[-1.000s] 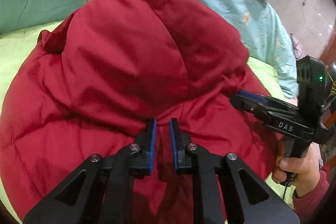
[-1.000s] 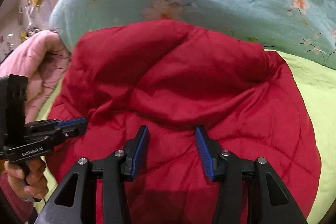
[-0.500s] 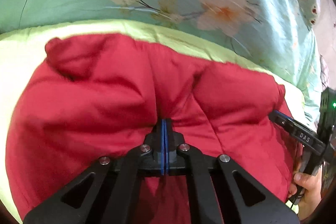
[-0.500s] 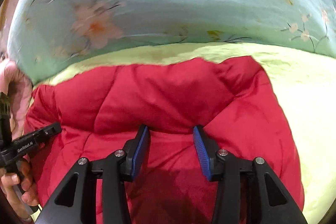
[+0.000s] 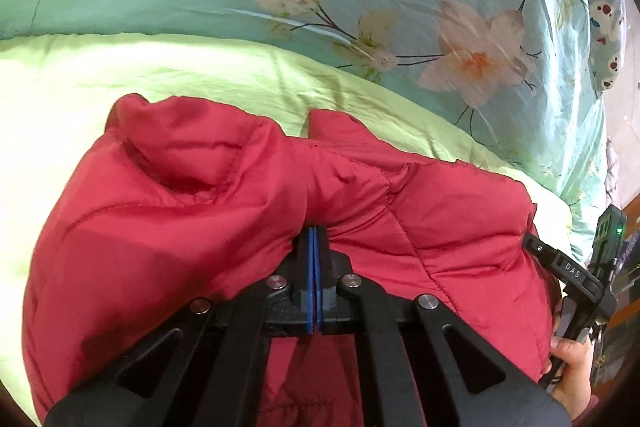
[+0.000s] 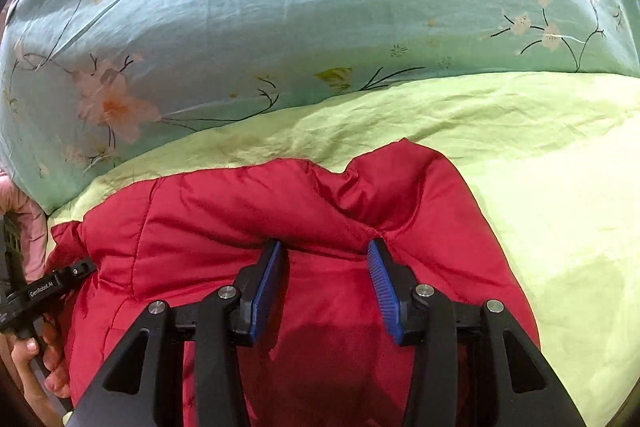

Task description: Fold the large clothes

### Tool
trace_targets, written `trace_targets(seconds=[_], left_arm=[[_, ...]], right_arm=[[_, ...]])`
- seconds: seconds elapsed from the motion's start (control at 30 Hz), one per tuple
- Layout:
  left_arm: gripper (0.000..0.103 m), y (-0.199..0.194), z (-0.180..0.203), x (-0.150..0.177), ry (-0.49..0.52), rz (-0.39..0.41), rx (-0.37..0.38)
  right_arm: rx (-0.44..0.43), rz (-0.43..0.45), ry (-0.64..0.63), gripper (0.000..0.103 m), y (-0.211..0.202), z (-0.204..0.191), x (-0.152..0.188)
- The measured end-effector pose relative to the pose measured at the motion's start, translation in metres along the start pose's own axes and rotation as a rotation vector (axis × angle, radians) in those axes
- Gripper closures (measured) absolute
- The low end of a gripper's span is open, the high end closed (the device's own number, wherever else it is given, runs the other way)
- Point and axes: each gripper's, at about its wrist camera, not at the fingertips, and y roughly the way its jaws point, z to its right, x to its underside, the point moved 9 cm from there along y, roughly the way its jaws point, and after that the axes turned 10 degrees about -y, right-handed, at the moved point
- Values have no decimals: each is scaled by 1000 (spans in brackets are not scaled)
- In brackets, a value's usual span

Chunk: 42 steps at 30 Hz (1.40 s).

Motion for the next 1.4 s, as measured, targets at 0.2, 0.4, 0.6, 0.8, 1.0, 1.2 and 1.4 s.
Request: trace_targets(seconds=[0.2,0.4,0.6,0.8,1.0,1.2,1.4], left_arm=[[101,-39,-6,4,35,52,-55],[95,-101,-24,4,42,144,-80],[56,-143,-37,32,37,198,-85],[47,-155,-53,60,-20,194,-64],[47,-157,-61,79,-35,169,-52],[47,-154,-66,89,-30,150,-68],[29,-155,-75,96,-18,114,-54]], right_arm=[[36,6,22,59,-24,16,3],[71,28,-4,55,-65,19,15],[47,50,-9,38,-109,29,42],[19,58,-18,36,-140,34,68],[8,53,-34,31,-154,31,82],[14,38,-41,31,-156,29,96],[28,9,-52,8,-159,41,108]])
